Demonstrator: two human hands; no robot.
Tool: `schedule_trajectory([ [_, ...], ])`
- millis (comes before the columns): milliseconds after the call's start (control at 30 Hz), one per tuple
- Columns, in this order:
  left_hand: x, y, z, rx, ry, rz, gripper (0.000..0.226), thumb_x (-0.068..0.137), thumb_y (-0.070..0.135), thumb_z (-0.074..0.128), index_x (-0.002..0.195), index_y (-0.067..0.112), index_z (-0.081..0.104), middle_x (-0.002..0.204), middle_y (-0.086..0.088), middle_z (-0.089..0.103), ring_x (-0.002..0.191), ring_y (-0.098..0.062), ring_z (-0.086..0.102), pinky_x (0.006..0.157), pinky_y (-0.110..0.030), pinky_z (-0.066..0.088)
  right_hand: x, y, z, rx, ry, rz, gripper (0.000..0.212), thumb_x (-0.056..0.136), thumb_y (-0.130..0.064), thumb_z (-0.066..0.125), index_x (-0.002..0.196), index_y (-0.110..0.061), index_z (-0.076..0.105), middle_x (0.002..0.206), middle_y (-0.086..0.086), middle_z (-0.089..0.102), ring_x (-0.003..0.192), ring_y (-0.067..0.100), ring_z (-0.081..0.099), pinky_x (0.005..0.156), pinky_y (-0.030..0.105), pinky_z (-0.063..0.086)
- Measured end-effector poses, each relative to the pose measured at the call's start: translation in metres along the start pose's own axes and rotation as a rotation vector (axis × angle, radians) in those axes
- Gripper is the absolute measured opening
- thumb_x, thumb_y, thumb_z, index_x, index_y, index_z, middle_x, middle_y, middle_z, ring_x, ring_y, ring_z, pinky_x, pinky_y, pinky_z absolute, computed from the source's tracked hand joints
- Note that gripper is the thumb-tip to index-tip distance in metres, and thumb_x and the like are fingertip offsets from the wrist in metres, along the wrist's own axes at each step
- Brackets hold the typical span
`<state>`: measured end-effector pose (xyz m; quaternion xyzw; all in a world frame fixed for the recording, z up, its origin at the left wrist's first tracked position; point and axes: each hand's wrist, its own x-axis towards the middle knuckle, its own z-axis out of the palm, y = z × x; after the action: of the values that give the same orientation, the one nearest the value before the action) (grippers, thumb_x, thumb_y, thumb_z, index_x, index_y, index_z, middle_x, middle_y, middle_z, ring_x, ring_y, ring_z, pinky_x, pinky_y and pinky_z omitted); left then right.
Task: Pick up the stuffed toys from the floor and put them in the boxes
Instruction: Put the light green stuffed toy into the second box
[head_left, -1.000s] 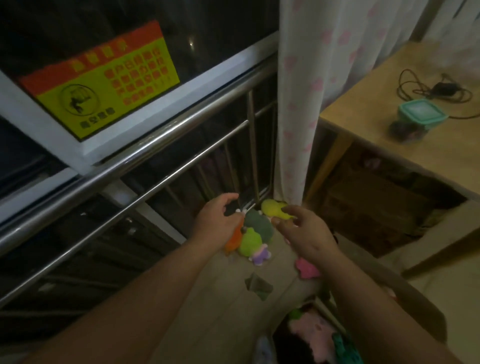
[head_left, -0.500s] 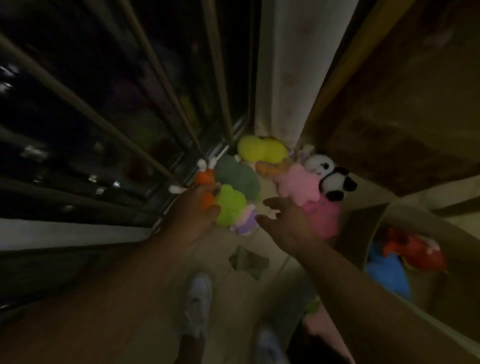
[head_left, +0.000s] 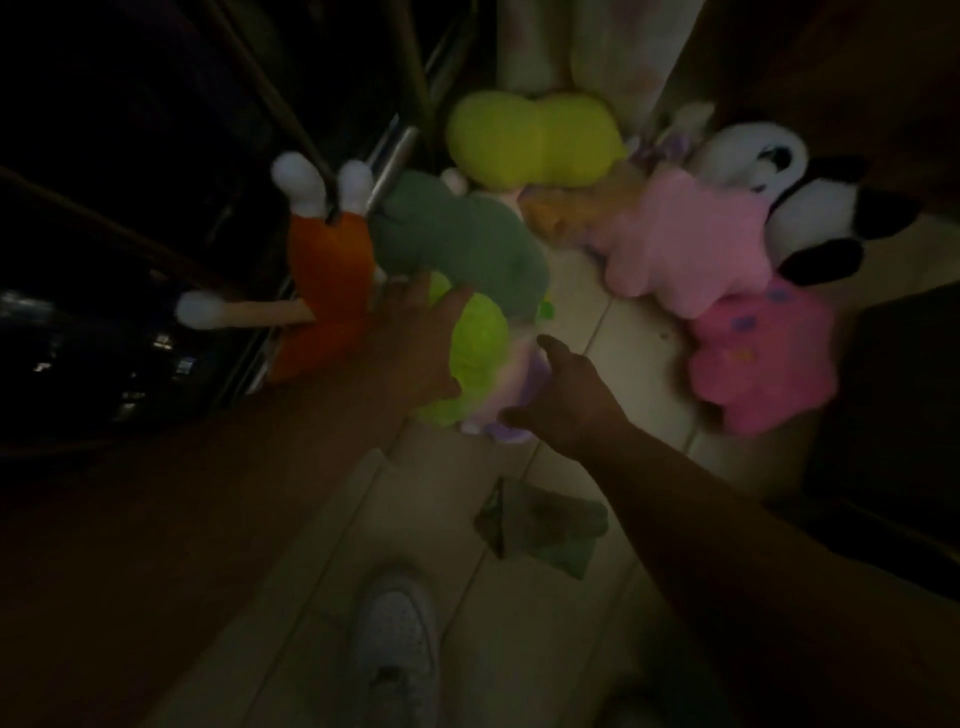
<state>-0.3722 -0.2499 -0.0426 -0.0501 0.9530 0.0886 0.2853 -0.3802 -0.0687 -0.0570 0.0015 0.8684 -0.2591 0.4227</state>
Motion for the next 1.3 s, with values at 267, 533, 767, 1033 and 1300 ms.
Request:
schedule_trajectory([
  [267,0.019,0.009,0.016,-0.012,-0.001,-0.025,0.114,0.06,0.037,0.085,0.149,0.035,0.012,0.152,-0.021,0.008,0.13,-0.047,0.031,0.103,-0.046,0.033,0.046,0.006,0.026,0.077,-0.015,0.017,0.123,0.021,-0.04,0.09,0.13,-0.036,0.034,0.116,0.001,0.057,0.093,0.025,0.067,0.065,0.042,0.06],
  [533,-0.025,0.029,0.015,-0.048,0.137,0.017,0.096,0.052,0.033,0.082,0.136,0.031,0.035,0.131,-0.018,0.032,0.113,-0.039,0.042,0.096,-0.041,0.037,-0.004,0.015,0.0,-0.106,-0.019,0.082,0.076,0.06,-0.032,0.081,0.127,-0.024,0.046,0.118,0.008,0.054,0.107,0.029,0.056,0.095,0.045,0.048],
  [767,-0.081,0.066,-0.062,-0.145,0.216,-0.023,0.096,0.054,0.035,0.081,0.137,0.033,0.034,0.138,-0.016,0.027,0.12,-0.041,0.036,0.1,-0.047,0.037,-0.084,-0.007,-0.073,-0.131,0.152,-0.02,0.072,0.061,-0.025,0.075,0.128,-0.028,0.048,0.105,0.009,0.045,0.099,0.038,0.054,0.085,0.036,0.047],
  [1033,-0.161,0.121,-0.206,-0.298,0.348,-0.061,0.096,0.057,0.029,0.083,0.141,0.029,0.036,0.141,-0.017,0.025,0.123,-0.039,0.035,0.1,-0.041,0.035,-0.187,-0.06,-0.195,-0.044,0.242,-0.179,0.081,0.049,-0.027,0.06,0.129,-0.025,0.048,0.114,0.014,0.061,0.103,0.039,0.058,0.089,0.045,0.051],
  [1300,-0.294,0.19,-0.326,-0.495,0.346,-0.087,0.113,0.047,0.035,0.073,0.147,0.039,0.021,0.148,-0.013,0.023,0.134,-0.032,0.032,0.106,-0.035,0.033,-0.349,-0.1,-0.305,-0.109,0.282,-0.208,0.059,0.069,-0.018,0.065,0.126,-0.029,0.053,0.115,0.007,0.061,0.104,0.03,0.06,0.089,0.036,0.051],
])
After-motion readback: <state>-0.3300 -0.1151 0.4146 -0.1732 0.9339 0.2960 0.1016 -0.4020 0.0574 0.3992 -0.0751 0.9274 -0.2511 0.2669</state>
